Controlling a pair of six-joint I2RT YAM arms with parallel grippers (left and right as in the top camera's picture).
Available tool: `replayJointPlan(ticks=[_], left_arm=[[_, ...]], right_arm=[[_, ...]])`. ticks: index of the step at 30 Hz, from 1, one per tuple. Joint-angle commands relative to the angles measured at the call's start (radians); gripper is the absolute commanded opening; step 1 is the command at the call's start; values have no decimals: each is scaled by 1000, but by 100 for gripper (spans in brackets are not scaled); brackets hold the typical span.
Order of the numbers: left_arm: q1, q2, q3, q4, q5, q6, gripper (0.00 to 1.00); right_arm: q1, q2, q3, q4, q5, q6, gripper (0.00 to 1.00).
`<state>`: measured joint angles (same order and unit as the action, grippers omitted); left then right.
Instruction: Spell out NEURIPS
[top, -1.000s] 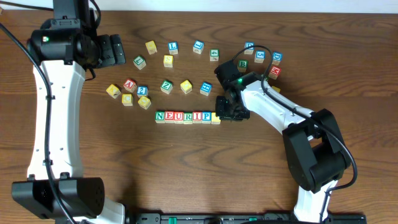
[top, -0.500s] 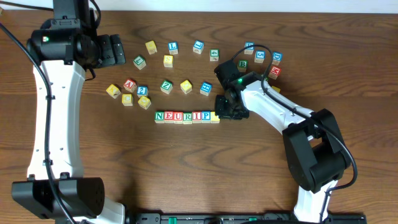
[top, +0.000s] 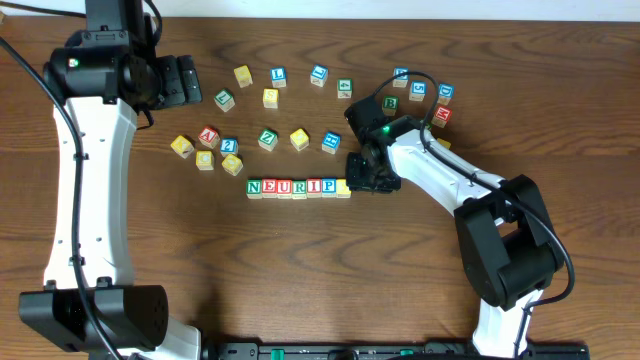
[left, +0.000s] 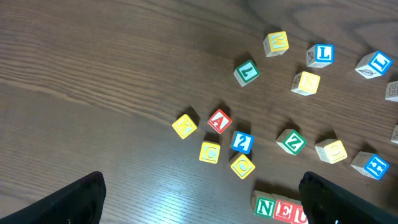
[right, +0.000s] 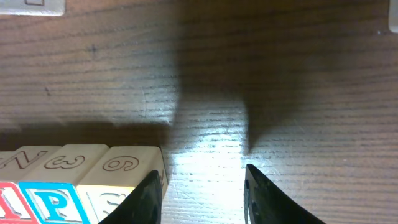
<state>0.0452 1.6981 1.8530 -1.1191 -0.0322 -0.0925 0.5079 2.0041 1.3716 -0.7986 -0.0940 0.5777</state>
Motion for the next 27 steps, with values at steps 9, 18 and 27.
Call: replayJointPlan(ticks=[9, 18, 27], left_arm=[[4, -3, 16, -2, -5, 6, 98], [4, -3, 16, -2, -5, 6, 98], [4, -3, 16, -2, -5, 6, 98]], right_arm=[[-65, -230, 26, -58, 43, -74, 51], [-168, -571, 26, -160, 43, -142, 88], [-182, -864, 26, -309, 59, -146, 99]])
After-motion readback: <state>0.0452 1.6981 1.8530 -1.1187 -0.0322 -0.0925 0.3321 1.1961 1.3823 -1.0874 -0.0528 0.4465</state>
